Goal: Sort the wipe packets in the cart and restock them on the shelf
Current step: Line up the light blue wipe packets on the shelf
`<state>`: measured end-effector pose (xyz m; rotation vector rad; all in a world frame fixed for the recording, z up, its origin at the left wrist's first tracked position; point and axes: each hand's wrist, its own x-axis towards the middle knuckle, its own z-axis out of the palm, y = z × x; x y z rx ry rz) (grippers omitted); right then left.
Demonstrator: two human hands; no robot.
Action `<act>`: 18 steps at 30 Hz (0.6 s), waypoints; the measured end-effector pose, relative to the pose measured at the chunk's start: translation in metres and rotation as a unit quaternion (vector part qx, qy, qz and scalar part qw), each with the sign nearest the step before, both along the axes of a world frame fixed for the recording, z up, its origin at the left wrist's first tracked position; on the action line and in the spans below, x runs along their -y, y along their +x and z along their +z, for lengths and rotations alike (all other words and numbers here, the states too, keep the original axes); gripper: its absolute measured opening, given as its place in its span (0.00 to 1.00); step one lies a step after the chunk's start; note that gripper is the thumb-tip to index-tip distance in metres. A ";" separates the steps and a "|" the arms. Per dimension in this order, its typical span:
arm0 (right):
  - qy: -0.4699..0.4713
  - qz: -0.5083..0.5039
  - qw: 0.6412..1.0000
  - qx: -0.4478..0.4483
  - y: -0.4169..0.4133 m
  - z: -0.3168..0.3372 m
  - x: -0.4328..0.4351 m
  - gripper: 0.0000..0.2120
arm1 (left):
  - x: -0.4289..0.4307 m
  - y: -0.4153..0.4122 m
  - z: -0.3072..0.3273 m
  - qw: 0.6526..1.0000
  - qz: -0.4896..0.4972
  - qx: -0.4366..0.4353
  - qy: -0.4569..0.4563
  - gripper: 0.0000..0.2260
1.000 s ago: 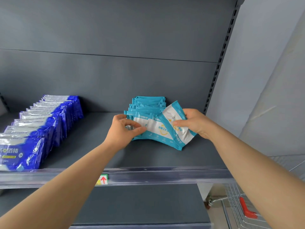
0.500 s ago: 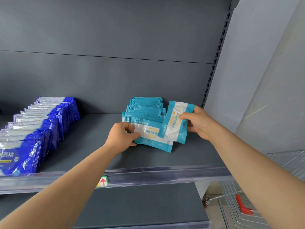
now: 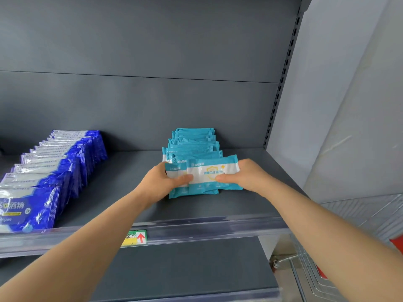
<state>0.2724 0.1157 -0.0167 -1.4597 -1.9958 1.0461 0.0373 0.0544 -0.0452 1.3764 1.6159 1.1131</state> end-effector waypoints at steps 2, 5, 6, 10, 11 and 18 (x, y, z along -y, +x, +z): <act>-0.007 0.037 0.999 0.021 -0.007 -0.002 0.000 0.17 | 0.001 -0.003 0.002 0.996 -0.004 -0.087 0.003 0.20; 0.012 0.030 0.998 0.061 -0.015 -0.002 -0.002 0.28 | 0.001 -0.006 0.004 0.981 0.021 -0.194 0.009 0.22; 0.019 0.016 0.997 0.078 -0.017 -0.004 -0.004 0.35 | 0.001 -0.007 0.004 0.975 0.034 -0.221 0.003 0.25; 0.018 0.051 0.996 0.066 -0.022 -0.009 -0.008 0.43 | -0.001 -0.006 0.005 0.982 -0.015 -0.188 -0.027 0.25; 0.021 0.067 0.995 0.067 -0.024 -0.010 -0.009 0.36 | -0.003 -0.005 0.006 0.983 -0.028 -0.181 -0.028 0.22; 0.052 0.072 0.991 0.102 -0.025 -0.030 -0.027 0.48 | 0.000 -0.006 0.016 0.983 -0.029 -0.177 -0.037 0.20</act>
